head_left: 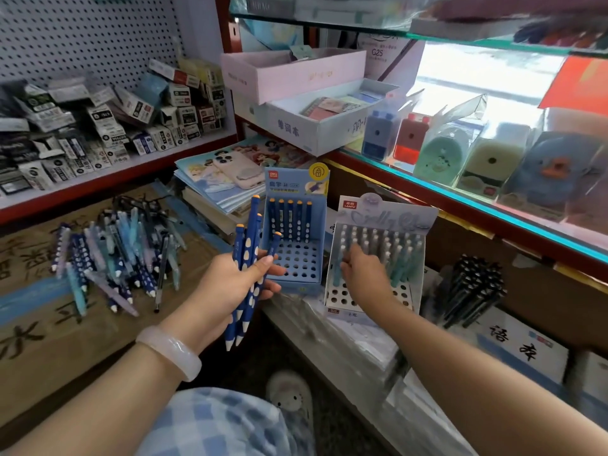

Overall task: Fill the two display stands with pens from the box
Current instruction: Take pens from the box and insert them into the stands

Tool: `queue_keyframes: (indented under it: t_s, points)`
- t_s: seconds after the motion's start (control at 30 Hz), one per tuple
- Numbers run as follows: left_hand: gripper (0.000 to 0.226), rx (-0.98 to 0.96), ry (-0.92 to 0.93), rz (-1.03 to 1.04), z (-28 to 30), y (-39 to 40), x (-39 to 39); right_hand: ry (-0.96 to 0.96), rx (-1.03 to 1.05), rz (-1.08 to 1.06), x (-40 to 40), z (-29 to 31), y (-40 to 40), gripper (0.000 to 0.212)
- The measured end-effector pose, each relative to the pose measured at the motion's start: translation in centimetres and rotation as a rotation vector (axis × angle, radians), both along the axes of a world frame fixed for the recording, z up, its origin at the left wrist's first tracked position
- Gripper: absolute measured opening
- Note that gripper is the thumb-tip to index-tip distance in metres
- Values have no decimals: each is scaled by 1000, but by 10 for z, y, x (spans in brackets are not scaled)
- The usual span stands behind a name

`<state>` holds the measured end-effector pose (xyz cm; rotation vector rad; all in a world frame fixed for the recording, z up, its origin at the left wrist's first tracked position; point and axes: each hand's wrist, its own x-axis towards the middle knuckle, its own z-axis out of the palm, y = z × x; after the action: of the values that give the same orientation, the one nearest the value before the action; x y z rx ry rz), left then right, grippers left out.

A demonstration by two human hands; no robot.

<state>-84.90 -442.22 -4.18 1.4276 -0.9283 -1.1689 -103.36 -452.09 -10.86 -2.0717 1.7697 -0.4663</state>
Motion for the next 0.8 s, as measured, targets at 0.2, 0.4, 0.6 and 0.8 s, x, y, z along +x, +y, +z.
queue_keyframes:
  t_s: [0.2,0.4,0.6,0.8]
  points:
    - [11,7,15,30,2,1,8,-42,145,102,-5,8,10,32]
    - [7,4,9,37,1,4,3,-619,202,295,47,58,40,17]
    - [15,-9,-57,18,0,4,7,-815,399,238,72,71,50,19]
    - [13,32,-33,78,-10,-3,18,-762,331,213,68,78,37,17]
